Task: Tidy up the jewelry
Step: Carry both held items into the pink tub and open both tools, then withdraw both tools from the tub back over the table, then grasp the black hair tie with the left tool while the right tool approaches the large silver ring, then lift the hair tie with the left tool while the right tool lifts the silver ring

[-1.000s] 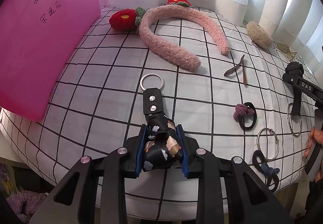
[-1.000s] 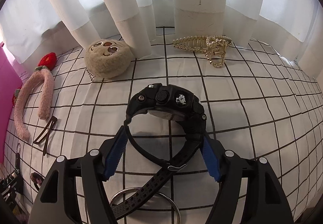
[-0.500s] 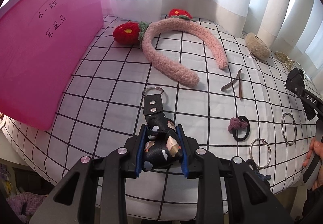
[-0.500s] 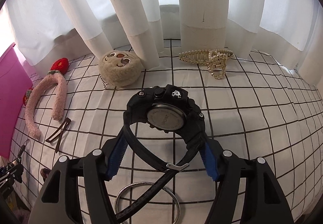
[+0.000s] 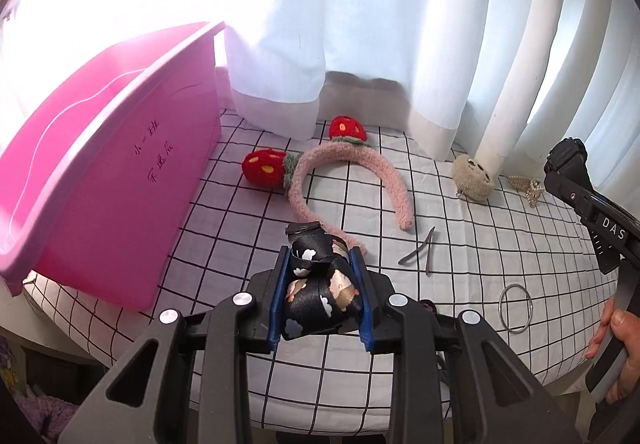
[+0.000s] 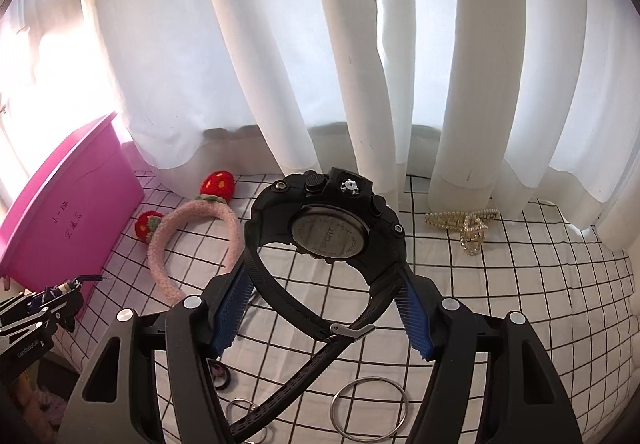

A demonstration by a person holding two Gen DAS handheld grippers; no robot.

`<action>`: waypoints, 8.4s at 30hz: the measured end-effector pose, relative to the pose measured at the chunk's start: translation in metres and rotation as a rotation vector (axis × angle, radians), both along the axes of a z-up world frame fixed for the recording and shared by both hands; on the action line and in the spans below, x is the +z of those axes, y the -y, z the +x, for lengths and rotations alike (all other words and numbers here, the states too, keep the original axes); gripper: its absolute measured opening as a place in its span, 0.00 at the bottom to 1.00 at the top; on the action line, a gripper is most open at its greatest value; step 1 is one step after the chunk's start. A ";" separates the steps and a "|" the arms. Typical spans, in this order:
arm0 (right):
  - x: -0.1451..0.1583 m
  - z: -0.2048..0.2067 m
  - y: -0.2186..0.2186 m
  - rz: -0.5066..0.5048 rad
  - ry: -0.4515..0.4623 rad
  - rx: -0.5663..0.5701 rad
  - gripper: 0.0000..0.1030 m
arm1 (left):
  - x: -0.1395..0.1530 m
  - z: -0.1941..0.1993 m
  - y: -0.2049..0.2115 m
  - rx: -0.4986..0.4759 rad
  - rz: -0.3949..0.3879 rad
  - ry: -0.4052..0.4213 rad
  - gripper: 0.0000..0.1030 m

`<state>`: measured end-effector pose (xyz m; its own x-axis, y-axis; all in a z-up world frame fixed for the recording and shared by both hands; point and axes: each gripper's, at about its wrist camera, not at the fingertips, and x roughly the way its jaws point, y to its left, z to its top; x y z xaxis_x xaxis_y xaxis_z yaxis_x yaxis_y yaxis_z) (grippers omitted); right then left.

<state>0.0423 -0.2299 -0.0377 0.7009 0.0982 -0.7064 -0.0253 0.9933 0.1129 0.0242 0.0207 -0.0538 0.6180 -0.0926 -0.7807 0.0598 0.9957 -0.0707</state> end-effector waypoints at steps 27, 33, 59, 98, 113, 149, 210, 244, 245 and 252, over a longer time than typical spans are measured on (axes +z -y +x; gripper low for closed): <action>0.103 0.110 -0.295 0.147 0.136 0.598 0.62 | 0.123 0.035 -0.206 0.396 0.053 0.236 0.28; 0.075 0.139 -0.358 0.123 0.014 0.698 0.62 | 0.090 0.057 -0.248 0.466 0.041 0.142 0.28; -0.022 0.205 -0.441 -0.038 -0.438 0.717 0.62 | 0.016 0.090 -0.294 0.533 -0.067 -0.230 0.30; 0.003 0.183 -0.456 -0.035 -0.373 0.754 0.76 | 0.067 0.045 -0.278 0.544 0.066 -0.100 0.92; 0.060 0.107 -0.365 0.092 -0.137 0.621 0.76 | 0.104 -0.016 -0.245 0.458 0.051 0.046 0.94; -0.072 -0.124 0.082 0.054 -0.220 0.138 0.76 | -0.022 -0.121 0.063 0.130 -0.001 -0.082 0.94; -0.167 -0.075 0.044 -0.135 -0.094 0.327 0.89 | -0.132 -0.120 0.140 0.205 0.059 0.041 0.81; -0.146 -0.081 0.052 -0.070 -0.051 0.321 0.69 | -0.109 -0.117 0.129 0.160 -0.010 0.059 0.13; -0.143 -0.081 0.053 -0.064 -0.051 0.321 0.69 | -0.106 -0.117 0.129 0.160 -0.011 0.061 0.13; -0.109 -0.081 0.049 -0.059 -0.032 0.344 0.69 | -0.073 -0.120 0.118 0.178 0.006 0.072 0.13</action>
<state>-0.0385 -0.2792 -0.1467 0.6110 0.2830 -0.7393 -0.3571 0.9320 0.0617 -0.0960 -0.0973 -0.1267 0.6787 0.0272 -0.7339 -0.1122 0.9914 -0.0670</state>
